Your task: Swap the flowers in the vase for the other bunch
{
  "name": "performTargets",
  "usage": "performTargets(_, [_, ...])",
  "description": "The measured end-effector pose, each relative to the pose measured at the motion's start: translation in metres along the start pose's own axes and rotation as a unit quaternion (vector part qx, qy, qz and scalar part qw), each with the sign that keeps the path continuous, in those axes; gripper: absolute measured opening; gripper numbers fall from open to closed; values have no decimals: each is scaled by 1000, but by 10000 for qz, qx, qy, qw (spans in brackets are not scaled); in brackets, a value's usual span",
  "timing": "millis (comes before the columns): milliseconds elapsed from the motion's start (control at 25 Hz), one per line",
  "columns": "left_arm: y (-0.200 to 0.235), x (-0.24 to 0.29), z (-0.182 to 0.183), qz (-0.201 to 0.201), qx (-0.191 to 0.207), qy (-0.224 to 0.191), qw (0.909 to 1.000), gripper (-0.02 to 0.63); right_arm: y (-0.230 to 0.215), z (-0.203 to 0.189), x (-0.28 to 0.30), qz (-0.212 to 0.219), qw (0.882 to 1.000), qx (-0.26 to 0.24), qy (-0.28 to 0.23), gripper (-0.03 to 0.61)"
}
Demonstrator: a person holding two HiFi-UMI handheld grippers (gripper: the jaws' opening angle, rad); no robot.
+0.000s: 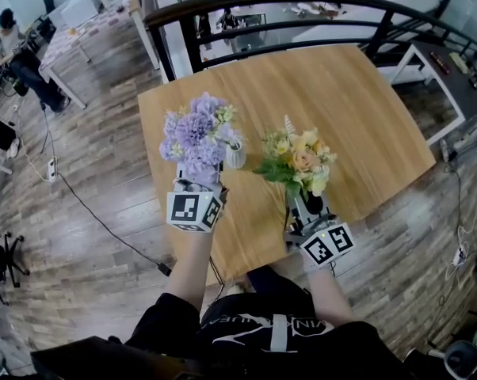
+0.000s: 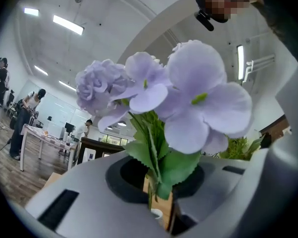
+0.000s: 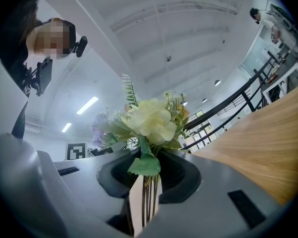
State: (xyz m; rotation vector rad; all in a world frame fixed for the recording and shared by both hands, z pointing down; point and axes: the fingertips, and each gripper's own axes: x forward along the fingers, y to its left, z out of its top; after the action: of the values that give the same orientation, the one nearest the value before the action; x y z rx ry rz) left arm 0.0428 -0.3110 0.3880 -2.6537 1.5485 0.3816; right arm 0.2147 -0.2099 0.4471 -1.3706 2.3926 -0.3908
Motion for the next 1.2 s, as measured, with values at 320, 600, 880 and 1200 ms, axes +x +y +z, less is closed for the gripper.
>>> performTargets(320, [25,-29,19,216,-115,-133,9996,54,22,-1,14,158,9999,29,-63,95])
performTargets(600, [40,-47,28,322,-120,-111,9993,52,41,-4,24,292,9995,35,-91,95])
performTargets(880, [48,-65,22,454,-201,44,9988,52,50,-3,30,372,9992,39,-119,95])
performTargets(1200, [60,-74,14,603,-287,182,9976,54,54,0,50,517,9986,69,-93,95])
